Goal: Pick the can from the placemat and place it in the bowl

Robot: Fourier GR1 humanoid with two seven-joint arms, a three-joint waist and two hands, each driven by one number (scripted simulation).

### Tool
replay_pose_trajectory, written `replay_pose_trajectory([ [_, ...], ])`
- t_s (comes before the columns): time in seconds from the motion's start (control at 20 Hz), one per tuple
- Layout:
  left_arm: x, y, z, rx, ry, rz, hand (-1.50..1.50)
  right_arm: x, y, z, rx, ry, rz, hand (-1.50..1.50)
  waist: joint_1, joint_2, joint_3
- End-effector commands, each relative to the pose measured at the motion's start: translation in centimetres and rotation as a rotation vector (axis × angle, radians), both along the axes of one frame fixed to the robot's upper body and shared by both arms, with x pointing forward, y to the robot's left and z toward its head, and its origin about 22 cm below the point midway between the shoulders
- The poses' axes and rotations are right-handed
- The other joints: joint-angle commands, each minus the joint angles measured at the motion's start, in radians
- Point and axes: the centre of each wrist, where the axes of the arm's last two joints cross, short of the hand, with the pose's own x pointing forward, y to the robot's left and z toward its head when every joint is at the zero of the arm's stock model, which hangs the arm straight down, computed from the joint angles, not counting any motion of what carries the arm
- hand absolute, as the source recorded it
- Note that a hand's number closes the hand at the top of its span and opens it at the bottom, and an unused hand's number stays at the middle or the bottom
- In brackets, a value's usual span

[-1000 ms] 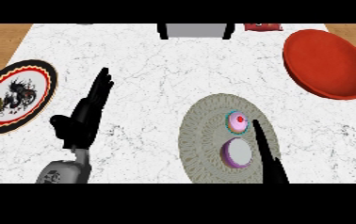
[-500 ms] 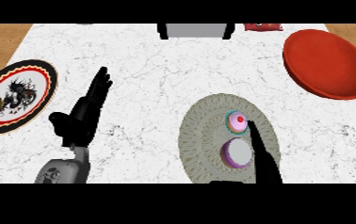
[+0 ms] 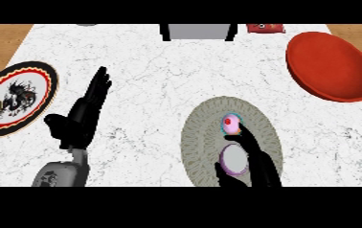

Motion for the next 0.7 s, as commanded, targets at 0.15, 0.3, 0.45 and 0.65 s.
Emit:
replay_pose_trajectory([
  [0.15,1.3,-1.6,0.8,-0.009,0.01,-0.01,0.0,-1.6,1.2,-1.0,0.06,0.033,0.055,1.5,-0.002,0.011,0.008],
  [0.3,0.3,-0.3,0.0,0.004,0.018,0.0,0.0,-1.4,-3.7,0.7,0.059,0.034,0.495,1.5,0.01,0.013,0.011],
  [0.45,0.2,-1.2,0.2,0.002,0.004,-0.029,0.0,-2.0,-5.4,1.1,0.03,0.063,0.779,1.5,0.04,0.012,0.016],
  [0.65,0.1,-0.9,0.1,-0.002,0.006,-0.009,0.0,-1.1,-9.3,3.7,0.162,-0.058,0.976,1.5,0.011,0.01,0.017],
])
